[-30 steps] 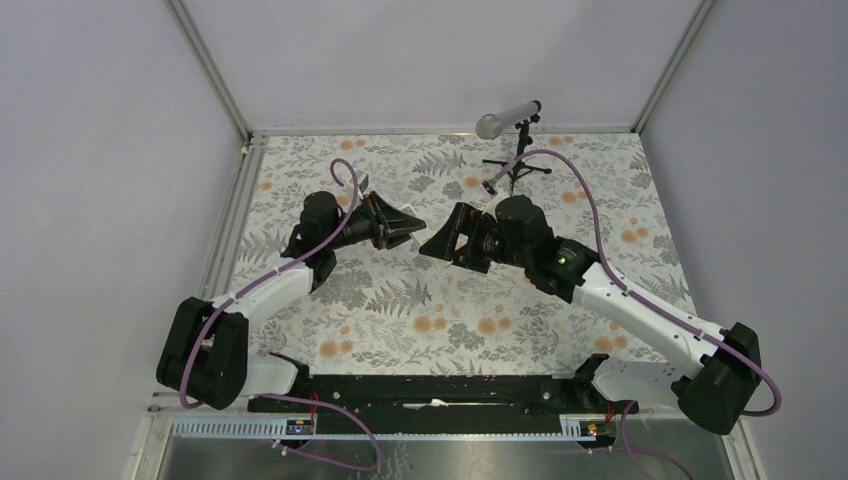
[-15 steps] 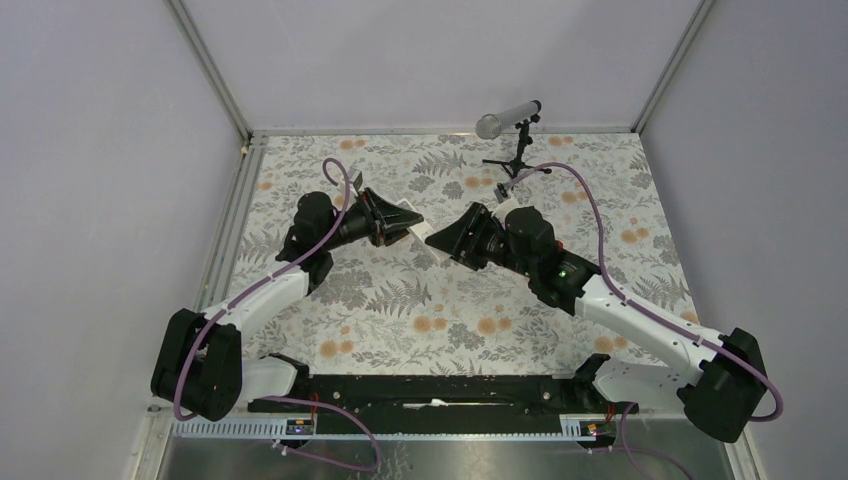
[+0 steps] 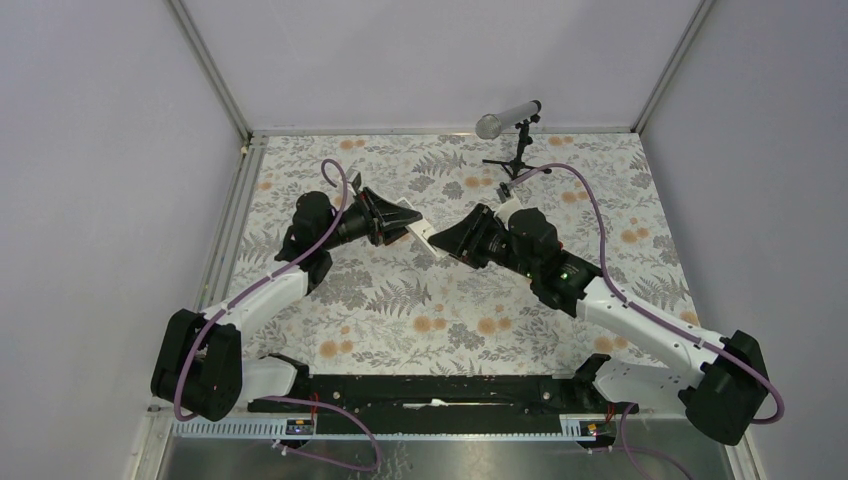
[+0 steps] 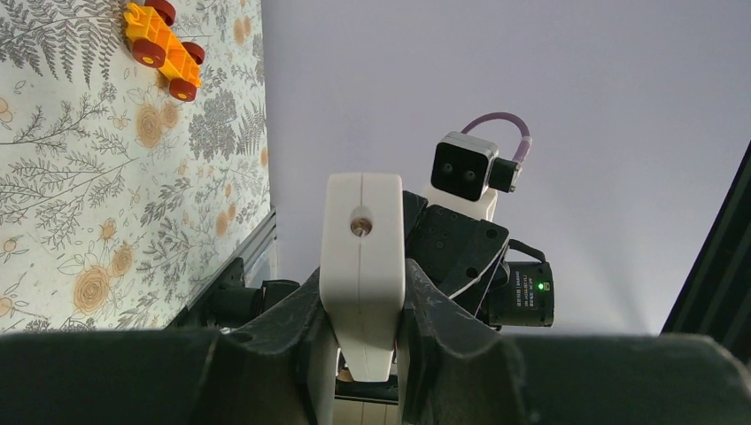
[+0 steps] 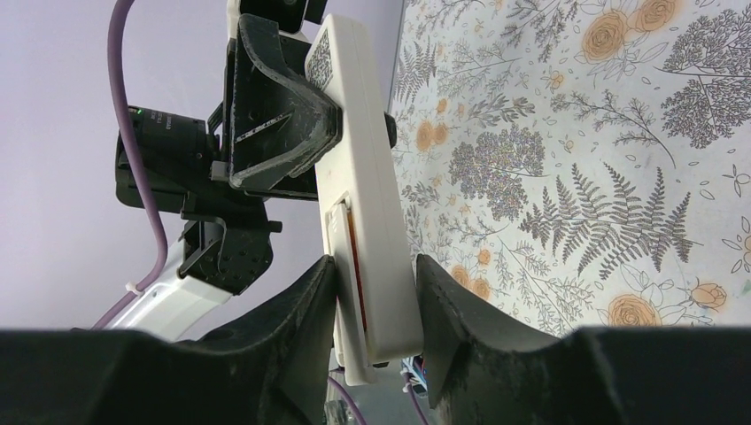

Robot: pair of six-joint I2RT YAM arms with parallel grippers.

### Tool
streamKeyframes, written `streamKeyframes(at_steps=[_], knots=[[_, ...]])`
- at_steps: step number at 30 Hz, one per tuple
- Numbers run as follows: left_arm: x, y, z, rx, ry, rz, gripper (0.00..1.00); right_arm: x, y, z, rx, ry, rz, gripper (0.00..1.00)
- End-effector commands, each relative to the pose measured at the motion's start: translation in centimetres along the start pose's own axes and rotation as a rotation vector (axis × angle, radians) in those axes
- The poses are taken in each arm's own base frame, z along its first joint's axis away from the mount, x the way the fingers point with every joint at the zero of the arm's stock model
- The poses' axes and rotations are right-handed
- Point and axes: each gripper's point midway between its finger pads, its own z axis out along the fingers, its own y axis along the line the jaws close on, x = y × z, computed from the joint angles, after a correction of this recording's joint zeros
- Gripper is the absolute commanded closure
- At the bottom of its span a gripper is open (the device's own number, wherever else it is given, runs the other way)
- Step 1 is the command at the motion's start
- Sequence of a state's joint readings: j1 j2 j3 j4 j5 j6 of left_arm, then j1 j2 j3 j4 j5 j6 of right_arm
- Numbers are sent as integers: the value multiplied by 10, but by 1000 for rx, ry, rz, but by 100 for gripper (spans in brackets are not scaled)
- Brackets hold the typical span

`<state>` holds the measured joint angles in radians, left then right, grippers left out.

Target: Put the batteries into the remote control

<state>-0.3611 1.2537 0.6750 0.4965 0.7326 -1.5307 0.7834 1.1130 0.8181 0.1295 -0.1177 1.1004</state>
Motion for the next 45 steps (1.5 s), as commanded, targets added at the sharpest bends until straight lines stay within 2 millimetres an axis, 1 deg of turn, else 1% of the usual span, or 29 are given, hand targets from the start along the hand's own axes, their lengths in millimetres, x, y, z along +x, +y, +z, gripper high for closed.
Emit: streamKeyframes(at_steps=[1,4,7,9,10,11,15,19,21,23,27,30,32,37,40,45], knots=[[-3,-40,-1,113,-22,123,100,-3,18,-5,-69,-5,4,55],[-5,-45,0,138,-37,160,100,0,26,-2,-93,27,37,53],[-6,-49,-2,166,-53,188,100,4,30,1,-102,61,67,53],[-7,-51,-3,184,-68,206,100,5,32,2,-119,71,92,50],[-8,-52,-3,191,-76,211,100,5,34,2,-127,71,99,47],[-8,-52,-4,200,-81,213,100,4,36,1,-137,69,104,43],[-8,-52,-6,219,-86,218,100,-4,41,-2,-152,49,110,37],[-7,-53,-7,230,-86,229,100,-11,45,-7,-163,17,106,24],[-6,-54,-7,235,-86,232,100,-15,45,-11,-167,-3,109,20],[-6,-57,-8,243,-90,234,100,-18,47,-14,-176,-24,123,18],[-6,-60,-10,252,-101,236,100,-24,43,-17,-186,-76,169,17],[-7,-62,-12,268,-116,232,100,-29,39,-17,-179,-108,210,17],[-6,-64,-14,279,-120,229,100,-30,37,-15,-168,-110,228,19],[-6,-66,-15,286,-128,227,100,-25,35,-7,-153,-74,218,38],[-6,-68,-16,288,-128,223,100,-22,31,-2,-135,-64,198,44],[-5,-72,-17,299,-126,217,100,-22,23,4,-99,-63,172,53]])
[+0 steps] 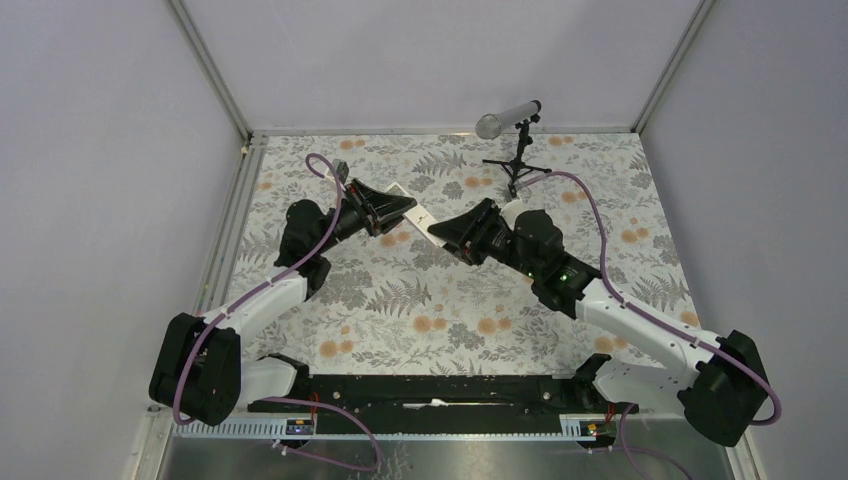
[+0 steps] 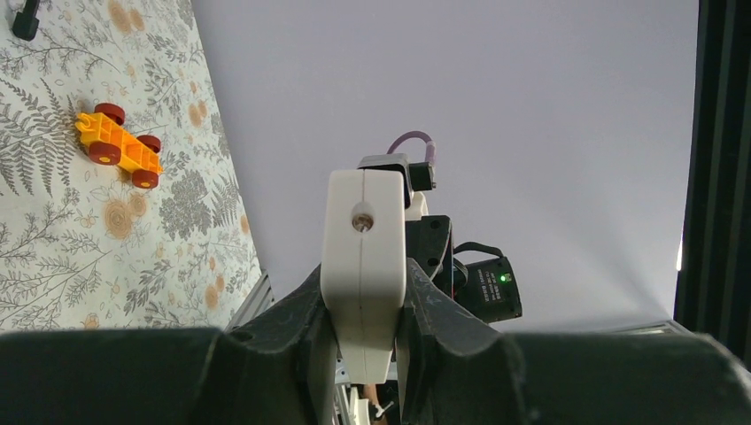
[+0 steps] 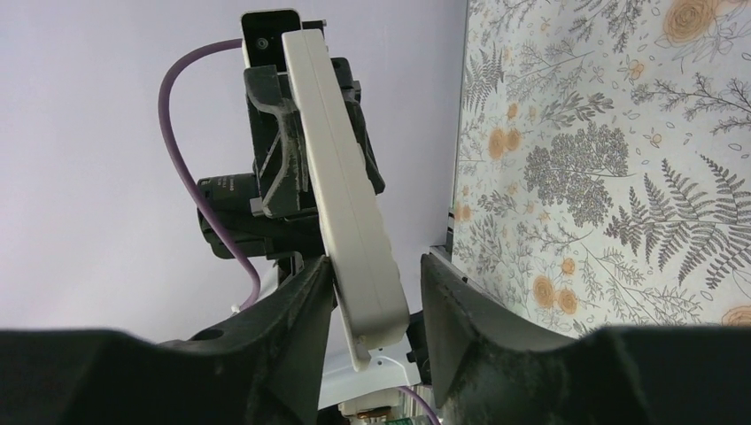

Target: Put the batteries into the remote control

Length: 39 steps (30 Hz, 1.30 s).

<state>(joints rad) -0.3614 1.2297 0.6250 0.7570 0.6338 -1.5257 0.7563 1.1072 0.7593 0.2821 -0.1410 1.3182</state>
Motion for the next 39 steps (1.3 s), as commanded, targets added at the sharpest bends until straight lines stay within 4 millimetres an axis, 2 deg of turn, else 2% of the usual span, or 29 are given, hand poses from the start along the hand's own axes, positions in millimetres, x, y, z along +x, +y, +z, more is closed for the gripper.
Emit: streamKeyframes(at_steps=[1,8,19,23,27,39], knots=[[-1,-42,-5,128,-22,62,100,-9,8,6,-3,-27,-44,55],[7,-53,-4,153,5,73,100,-8,5,18,19,-7,-50,60],[17,-61,-3,155,46,104,100,-5,2,29,26,17,-64,61],[28,-61,2,142,104,115,100,-5,0,35,19,21,-69,63],[46,-55,9,111,156,120,100,-5,1,41,9,25,-76,58],[67,-59,10,112,192,65,100,-11,0,51,-11,-8,-123,56]])
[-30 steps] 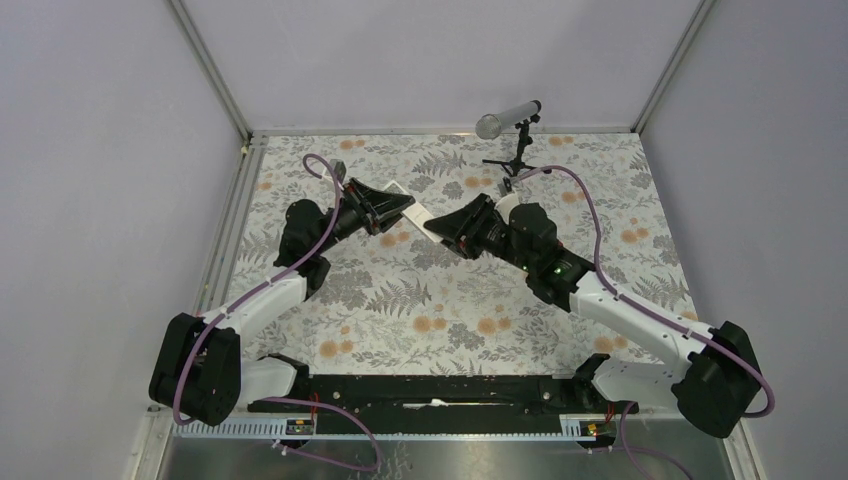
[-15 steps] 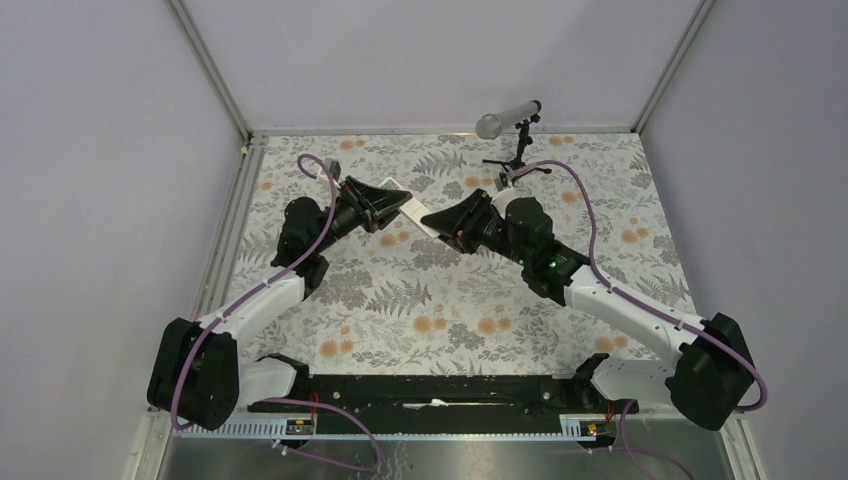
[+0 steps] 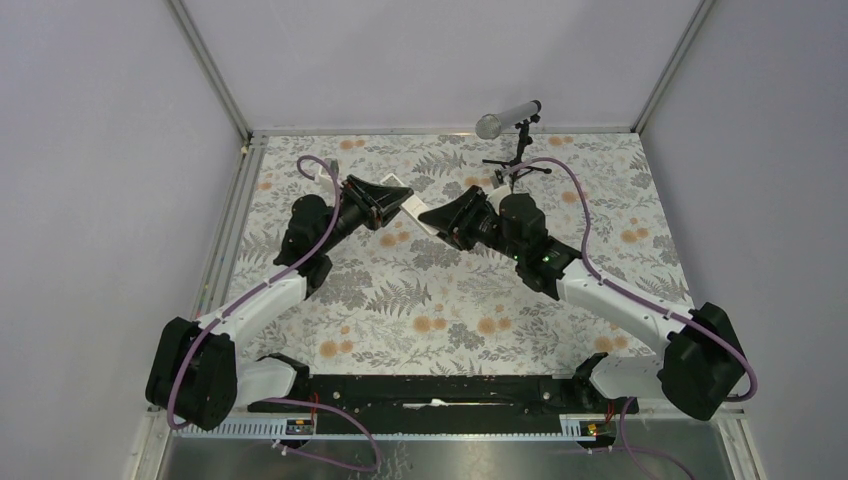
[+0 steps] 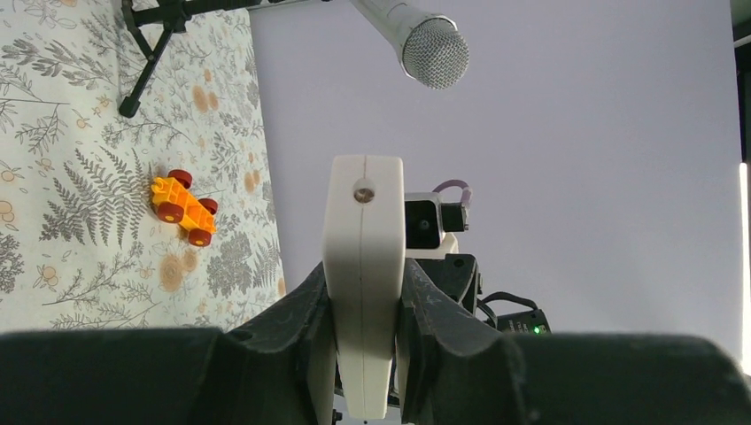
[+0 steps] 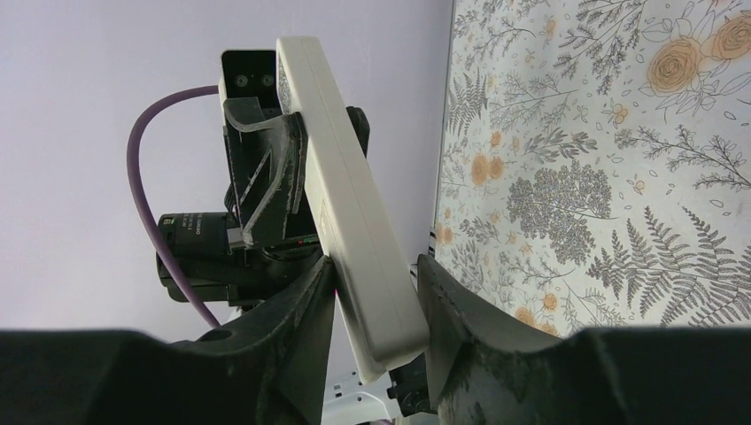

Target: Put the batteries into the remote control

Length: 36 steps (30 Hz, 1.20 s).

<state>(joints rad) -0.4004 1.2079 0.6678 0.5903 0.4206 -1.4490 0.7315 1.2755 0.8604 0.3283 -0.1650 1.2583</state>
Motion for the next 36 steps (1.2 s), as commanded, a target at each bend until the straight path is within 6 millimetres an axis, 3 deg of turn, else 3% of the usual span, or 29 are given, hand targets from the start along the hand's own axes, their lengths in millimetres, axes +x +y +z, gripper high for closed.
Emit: streamKeyframes(at_steps=[1,7,12,16,27,36], knots=[[89,-73,-22,220,360,41,100,-1,6,13,-46,-20,-81,54],[92,-78,-27,265,350,124,100,-5,4,8,-10,-48,-59,42],[86,-68,-26,193,309,164,100,-5,-5,5,28,-41,-31,54],[76,-54,-23,149,273,97,100,-5,-3,-2,17,-48,-34,55],[42,-48,-29,153,158,35,100,0,14,-17,-42,-20,-45,22],[30,-48,-30,156,139,19,100,12,32,-34,-152,30,-51,16]])
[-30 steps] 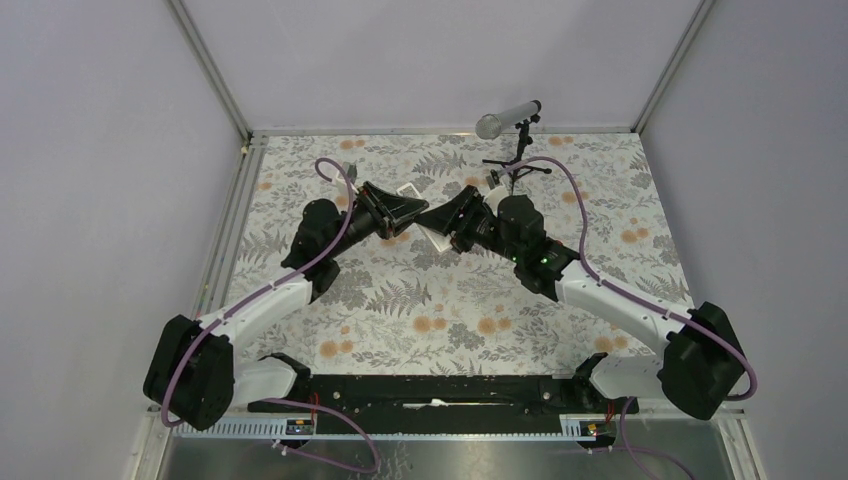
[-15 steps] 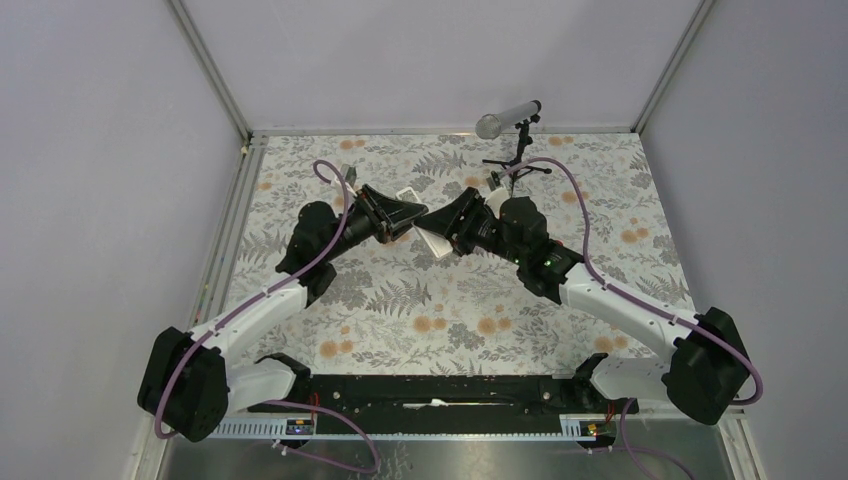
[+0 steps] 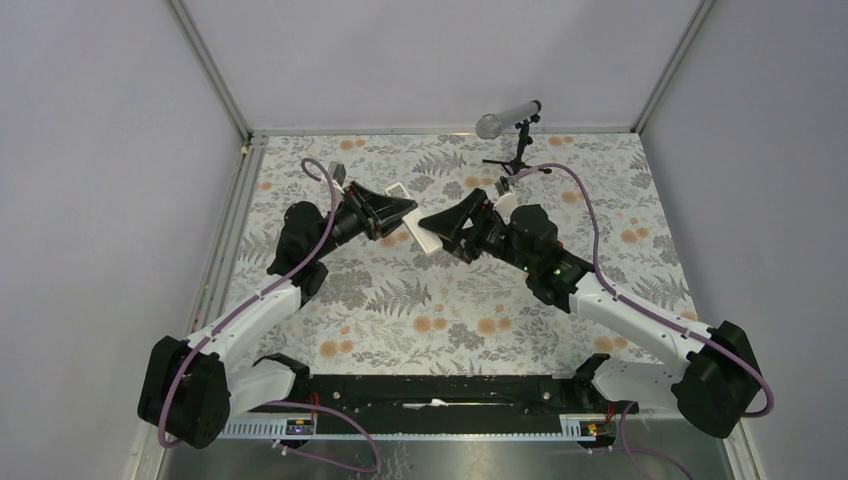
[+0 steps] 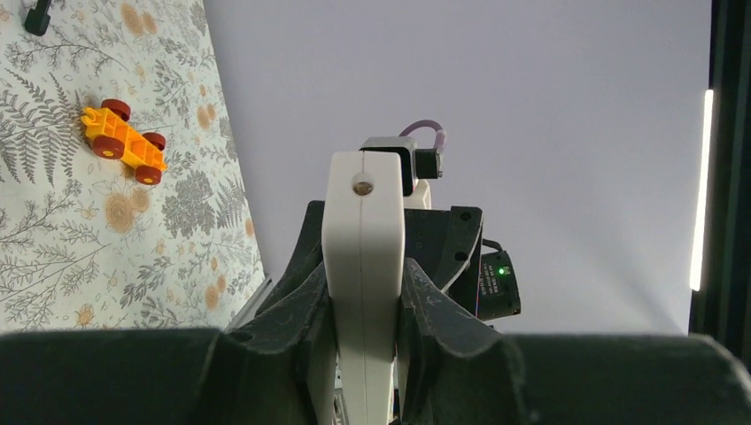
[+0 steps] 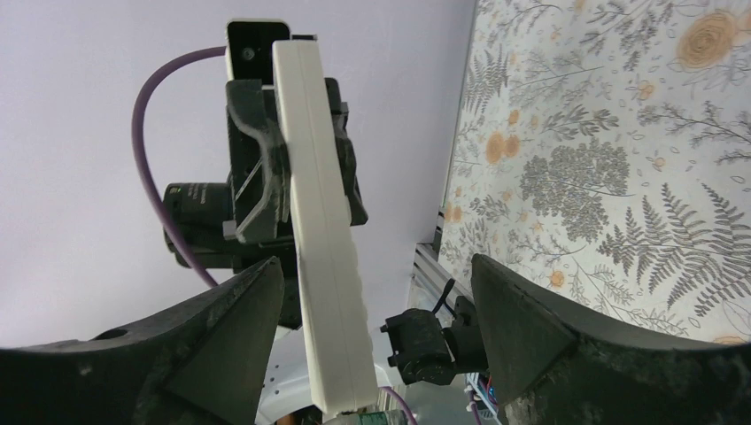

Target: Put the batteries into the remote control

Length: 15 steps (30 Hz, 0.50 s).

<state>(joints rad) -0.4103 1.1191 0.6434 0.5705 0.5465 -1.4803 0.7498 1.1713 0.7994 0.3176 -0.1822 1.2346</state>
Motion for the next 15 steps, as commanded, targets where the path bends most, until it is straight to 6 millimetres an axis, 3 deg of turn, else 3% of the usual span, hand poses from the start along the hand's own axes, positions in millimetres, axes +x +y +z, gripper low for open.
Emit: streamKeyframes(at_steps=[1,5,11,15], knots=[[0,-28,-7,103,9,37,100,0,26,-9,-119,11,-24,17],[-2,-30,-7,109,9,26,100,7,30,-9,-141,57,-61,27],[-4,-33,-7,115,7,-16,100,14,24,-9,-157,84,-108,62],[-4,-35,-5,90,32,-123,100,26,22,-7,-200,157,-254,68]])
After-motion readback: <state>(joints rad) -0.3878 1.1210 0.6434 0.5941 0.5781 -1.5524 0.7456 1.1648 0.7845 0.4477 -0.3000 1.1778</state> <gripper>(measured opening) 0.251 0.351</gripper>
